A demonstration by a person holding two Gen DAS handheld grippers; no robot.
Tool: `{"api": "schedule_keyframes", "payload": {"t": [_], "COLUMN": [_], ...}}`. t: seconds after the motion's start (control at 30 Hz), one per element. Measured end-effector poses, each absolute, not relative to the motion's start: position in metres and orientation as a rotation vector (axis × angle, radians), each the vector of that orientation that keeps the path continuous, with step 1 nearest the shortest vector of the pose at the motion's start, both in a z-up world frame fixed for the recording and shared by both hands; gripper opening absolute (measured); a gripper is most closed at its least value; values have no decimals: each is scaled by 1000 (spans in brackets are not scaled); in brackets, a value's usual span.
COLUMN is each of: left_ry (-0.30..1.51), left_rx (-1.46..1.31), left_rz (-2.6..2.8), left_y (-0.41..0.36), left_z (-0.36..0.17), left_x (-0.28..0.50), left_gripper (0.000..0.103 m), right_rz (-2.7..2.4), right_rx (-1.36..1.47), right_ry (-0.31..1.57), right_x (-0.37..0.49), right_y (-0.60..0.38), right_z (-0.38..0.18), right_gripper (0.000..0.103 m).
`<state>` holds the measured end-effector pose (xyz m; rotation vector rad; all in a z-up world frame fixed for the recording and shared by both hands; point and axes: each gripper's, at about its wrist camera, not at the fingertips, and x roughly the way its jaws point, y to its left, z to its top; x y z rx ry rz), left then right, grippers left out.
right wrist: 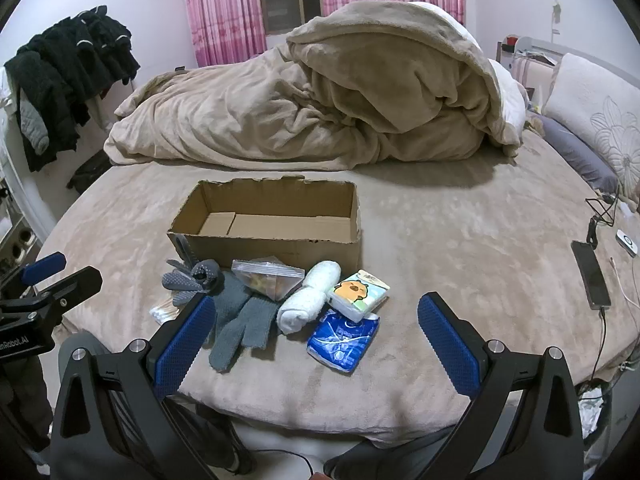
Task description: Organize objects
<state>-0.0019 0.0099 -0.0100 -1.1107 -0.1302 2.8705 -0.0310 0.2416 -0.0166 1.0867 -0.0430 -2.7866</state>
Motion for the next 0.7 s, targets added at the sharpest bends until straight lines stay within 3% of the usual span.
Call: {"api": "schedule_keyframes", "payload": {"t": [0.7], "left_ry": [-143], "left_rx": [-1094], "left_rz": [2859], "left_y": [9], "left_z": [-7], "left_x": [2], "left_gripper": [102], "right_rz": [-2787], "right_rx": [1094], "right_ry": [-42], "right_x": [-32], "right_y": [241], "right_z": [-16], "right_gripper": [103]}}
